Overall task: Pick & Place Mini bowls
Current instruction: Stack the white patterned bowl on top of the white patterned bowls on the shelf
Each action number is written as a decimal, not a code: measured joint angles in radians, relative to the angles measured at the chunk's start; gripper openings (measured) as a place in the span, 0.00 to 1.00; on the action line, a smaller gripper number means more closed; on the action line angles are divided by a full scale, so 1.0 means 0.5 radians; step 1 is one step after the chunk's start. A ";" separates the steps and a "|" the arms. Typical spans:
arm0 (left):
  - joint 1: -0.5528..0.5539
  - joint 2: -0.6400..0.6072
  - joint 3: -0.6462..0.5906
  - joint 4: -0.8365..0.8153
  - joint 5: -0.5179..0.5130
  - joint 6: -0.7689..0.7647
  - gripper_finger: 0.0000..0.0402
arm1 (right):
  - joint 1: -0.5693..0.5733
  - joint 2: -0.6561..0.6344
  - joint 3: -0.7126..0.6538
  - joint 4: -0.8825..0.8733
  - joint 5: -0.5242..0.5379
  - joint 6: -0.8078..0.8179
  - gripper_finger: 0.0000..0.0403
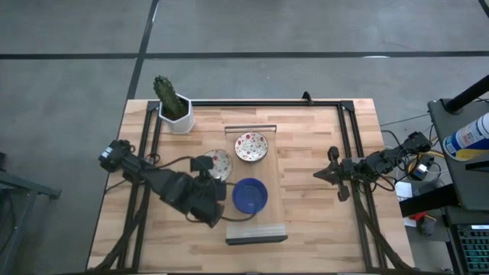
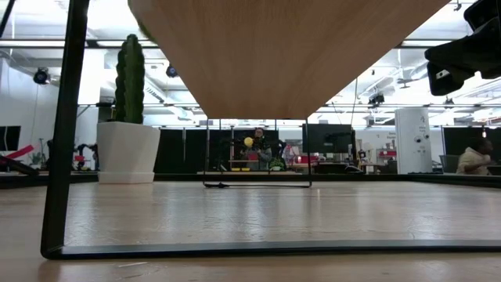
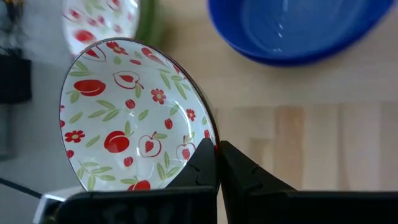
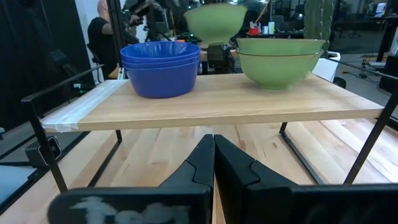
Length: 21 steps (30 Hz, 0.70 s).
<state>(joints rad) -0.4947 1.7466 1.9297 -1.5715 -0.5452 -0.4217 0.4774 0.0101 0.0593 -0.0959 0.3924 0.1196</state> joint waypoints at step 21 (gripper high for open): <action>0.547 -0.001 0.272 0.297 -0.107 1.048 0.00 | 0.000 0.000 0.000 0.000 0.000 0.000 0.02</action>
<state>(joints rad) -0.2212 1.7462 2.0655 -1.4230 -0.5988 0.1023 0.4774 0.0101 0.0596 -0.0959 0.3925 0.1196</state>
